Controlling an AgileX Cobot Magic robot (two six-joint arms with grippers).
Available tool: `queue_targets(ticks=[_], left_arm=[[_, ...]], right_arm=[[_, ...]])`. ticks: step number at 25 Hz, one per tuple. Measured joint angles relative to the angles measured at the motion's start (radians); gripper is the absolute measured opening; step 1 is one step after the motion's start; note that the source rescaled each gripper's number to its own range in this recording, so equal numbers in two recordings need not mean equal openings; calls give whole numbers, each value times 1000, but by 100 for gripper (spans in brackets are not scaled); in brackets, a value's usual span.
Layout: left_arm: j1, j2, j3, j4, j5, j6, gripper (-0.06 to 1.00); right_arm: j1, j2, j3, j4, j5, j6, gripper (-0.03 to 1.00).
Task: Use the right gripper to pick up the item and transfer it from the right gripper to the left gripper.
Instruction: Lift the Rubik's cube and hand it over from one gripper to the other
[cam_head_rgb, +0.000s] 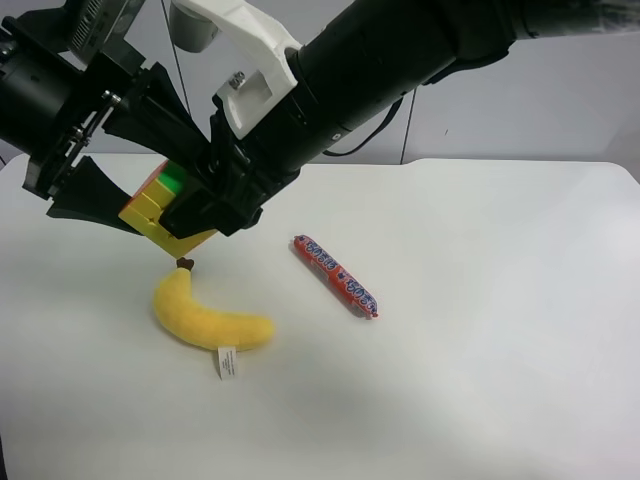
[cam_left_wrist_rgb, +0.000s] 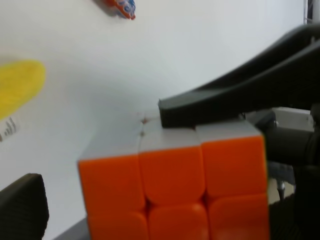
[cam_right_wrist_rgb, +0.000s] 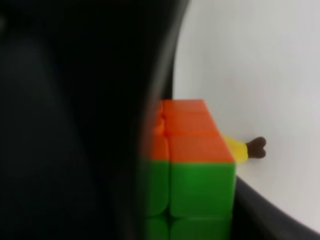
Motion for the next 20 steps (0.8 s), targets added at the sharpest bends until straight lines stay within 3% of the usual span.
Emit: queue_targets(ticks=[9, 11, 17, 20], left_arm=[[0, 0, -3, -3, 10, 1, 93], [0, 0, -6, -4, 11, 1, 83], [0, 0, -6, -6, 11, 1, 36], [0, 0, -6, -6, 11, 1, 23]], right_arm=[[0, 0, 0, 21, -2, -25, 0], [0, 0, 0, 35, -2, -27, 0], [0, 0, 0, 66, -4, -51, 0], [0, 0, 0, 72, -3, -52, 0]])
